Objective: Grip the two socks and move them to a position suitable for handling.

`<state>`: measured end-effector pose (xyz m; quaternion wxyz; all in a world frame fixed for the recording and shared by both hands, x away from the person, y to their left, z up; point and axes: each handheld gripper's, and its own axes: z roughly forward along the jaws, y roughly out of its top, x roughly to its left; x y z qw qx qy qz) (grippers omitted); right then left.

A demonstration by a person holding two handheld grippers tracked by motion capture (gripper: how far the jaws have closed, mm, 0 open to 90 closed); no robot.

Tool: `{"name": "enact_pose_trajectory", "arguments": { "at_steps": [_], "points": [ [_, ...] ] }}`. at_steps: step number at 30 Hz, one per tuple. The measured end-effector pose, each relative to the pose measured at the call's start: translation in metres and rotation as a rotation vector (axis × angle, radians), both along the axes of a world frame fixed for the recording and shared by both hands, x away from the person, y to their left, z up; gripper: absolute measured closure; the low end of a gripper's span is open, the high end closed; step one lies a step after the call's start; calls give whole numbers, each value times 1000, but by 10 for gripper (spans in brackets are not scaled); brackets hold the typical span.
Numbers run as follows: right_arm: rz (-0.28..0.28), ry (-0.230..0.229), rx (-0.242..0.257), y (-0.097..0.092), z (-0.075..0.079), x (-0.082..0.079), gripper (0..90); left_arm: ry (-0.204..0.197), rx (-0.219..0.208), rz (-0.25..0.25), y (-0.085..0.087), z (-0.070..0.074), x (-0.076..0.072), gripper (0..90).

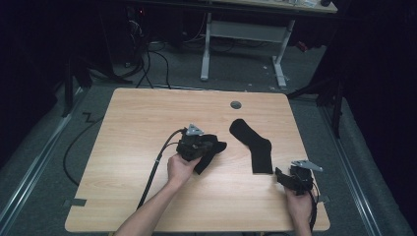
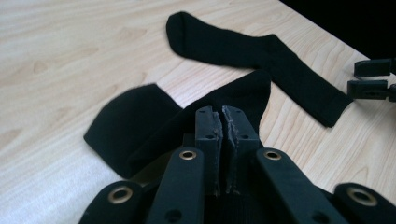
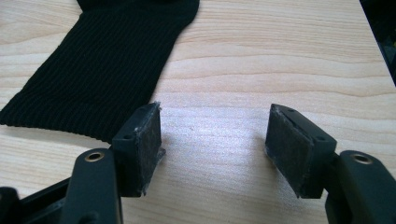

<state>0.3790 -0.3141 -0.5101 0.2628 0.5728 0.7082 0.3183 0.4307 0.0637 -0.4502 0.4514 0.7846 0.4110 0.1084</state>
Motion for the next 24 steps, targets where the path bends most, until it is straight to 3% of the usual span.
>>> {"name": "enact_pose_trajectory", "arguments": {
  "at_steps": [13,24],
  "points": [
    [0,0,0,0,0,0,361,47,57,12,-2,-29,-8,840],
    [0,0,0,0,0,0,361,69,85,16,-4,-42,-11,790]
  ]
}}
